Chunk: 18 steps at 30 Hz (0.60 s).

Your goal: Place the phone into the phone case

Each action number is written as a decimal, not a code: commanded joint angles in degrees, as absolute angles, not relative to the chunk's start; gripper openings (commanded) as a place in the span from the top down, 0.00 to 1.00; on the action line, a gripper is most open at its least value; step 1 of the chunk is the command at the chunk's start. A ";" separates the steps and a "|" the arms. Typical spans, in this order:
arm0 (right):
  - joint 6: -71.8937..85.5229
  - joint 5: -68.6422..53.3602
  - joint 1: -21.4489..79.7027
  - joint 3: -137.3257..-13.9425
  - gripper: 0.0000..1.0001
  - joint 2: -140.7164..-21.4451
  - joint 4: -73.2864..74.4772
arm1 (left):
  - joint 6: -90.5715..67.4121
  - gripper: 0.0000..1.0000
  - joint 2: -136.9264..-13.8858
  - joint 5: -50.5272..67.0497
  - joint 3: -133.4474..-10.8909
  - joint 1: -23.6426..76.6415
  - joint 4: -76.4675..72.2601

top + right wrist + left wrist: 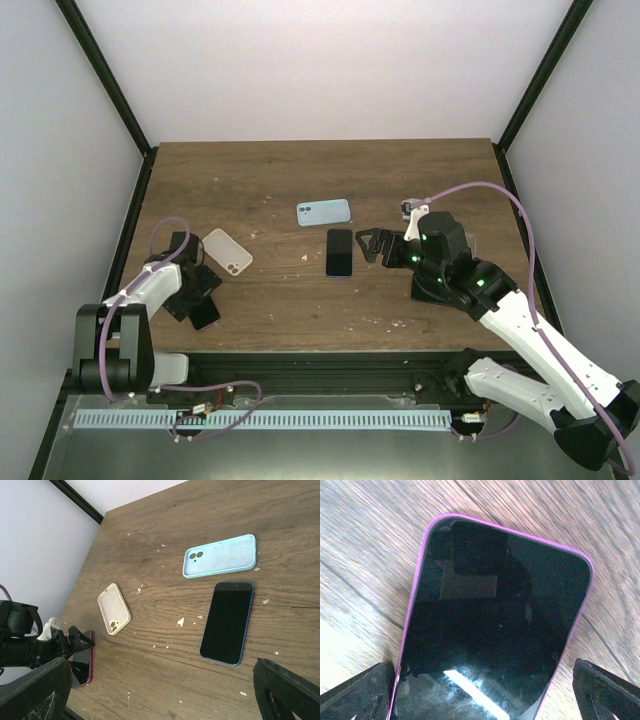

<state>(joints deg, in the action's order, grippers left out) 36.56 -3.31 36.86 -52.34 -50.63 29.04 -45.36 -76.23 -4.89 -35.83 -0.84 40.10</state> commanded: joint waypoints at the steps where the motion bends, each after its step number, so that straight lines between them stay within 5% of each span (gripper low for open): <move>1: 35.68 -2.83 37.27 -53.70 0.00 -51.85 27.64 | -48.73 0.03 -77.98 0.06 -35.72 4.39 39.04; 18: 36.46 -3.93 37.27 -53.60 0.00 -53.05 27.01 | -53.19 0.05 -84.67 -5.80 -41.95 7.56 46.03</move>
<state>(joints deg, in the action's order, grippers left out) 36.64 -3.44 36.86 -52.34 -52.90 28.53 -51.68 -82.70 -5.04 -41.04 7.35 44.05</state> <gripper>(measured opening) 0.999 0.948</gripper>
